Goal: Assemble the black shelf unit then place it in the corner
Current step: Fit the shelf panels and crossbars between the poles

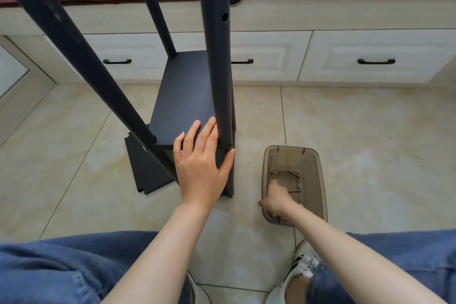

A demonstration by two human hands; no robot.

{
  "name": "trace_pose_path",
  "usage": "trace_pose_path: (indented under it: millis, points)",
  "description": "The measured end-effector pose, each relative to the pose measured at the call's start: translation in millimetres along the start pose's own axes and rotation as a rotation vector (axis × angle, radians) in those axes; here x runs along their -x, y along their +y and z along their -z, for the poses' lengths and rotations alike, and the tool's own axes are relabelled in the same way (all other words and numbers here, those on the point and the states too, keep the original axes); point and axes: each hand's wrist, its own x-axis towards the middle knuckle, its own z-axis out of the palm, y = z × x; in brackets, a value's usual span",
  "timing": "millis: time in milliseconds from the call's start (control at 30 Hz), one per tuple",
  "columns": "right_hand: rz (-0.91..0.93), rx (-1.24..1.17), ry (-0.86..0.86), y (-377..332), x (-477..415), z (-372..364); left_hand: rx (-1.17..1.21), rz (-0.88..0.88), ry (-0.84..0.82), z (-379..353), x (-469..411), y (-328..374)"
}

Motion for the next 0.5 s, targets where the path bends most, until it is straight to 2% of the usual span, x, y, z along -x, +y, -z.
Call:
trace_pose_path:
  millis: [133,300,433,500]
  points:
    - [0.077,-0.029,-0.081,-2,1,-10,0.021,-0.004,0.031,-3,0,-1]
    - [0.155,-0.066,-0.089,-6,2,-24,0.026,-0.002,0.043,-4,0,0]
    - [0.113,-0.223,-0.164,-6,-5,-20,0.032,-0.006,0.049,-5,1,0]
    - [0.073,-0.169,-0.120,2,-8,-14,0.036,-0.002,0.053,-6,0,-1]
